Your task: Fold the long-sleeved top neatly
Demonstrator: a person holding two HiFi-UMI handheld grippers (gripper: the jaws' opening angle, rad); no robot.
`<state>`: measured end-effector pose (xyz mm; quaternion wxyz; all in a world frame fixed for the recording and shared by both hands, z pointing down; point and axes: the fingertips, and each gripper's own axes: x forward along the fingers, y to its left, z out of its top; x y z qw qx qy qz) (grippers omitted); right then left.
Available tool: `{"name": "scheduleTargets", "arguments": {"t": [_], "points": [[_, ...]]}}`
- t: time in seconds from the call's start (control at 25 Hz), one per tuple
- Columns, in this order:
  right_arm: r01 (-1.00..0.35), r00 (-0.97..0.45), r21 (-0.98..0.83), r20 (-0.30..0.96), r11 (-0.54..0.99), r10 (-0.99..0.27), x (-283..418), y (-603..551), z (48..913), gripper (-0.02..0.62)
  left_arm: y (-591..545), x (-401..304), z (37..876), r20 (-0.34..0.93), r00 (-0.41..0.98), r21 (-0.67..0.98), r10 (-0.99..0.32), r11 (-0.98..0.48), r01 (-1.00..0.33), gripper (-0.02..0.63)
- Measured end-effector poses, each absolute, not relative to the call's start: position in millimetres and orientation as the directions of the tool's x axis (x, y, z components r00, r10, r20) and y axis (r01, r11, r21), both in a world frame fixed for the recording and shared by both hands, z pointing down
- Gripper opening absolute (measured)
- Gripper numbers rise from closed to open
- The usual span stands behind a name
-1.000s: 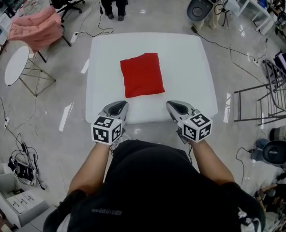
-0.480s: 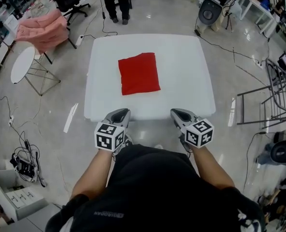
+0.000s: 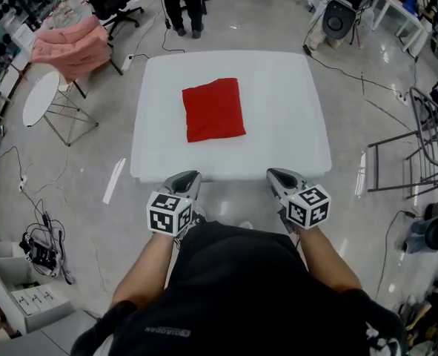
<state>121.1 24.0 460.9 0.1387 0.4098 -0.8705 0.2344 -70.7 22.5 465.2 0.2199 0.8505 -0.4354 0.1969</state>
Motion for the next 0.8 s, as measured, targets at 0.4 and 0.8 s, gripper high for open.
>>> {"name": "scheduleTargets", "arguments": {"t": [0.4,0.8], "points": [[-0.773,-0.634,-0.302,0.413,0.558,-0.654,124.8,22.6,454.7,0.003,19.0,-65.9,454.8,0.514,0.539,0.179,-0.668,-0.531,-0.828,0.026],[-0.776,-0.631,-0.306,0.415,0.552,-0.656,128.7,24.9,452.2,0.003,18.7,-64.4,450.4,0.511,0.540,0.177,-0.669,-0.533,-0.827,0.026]]}}
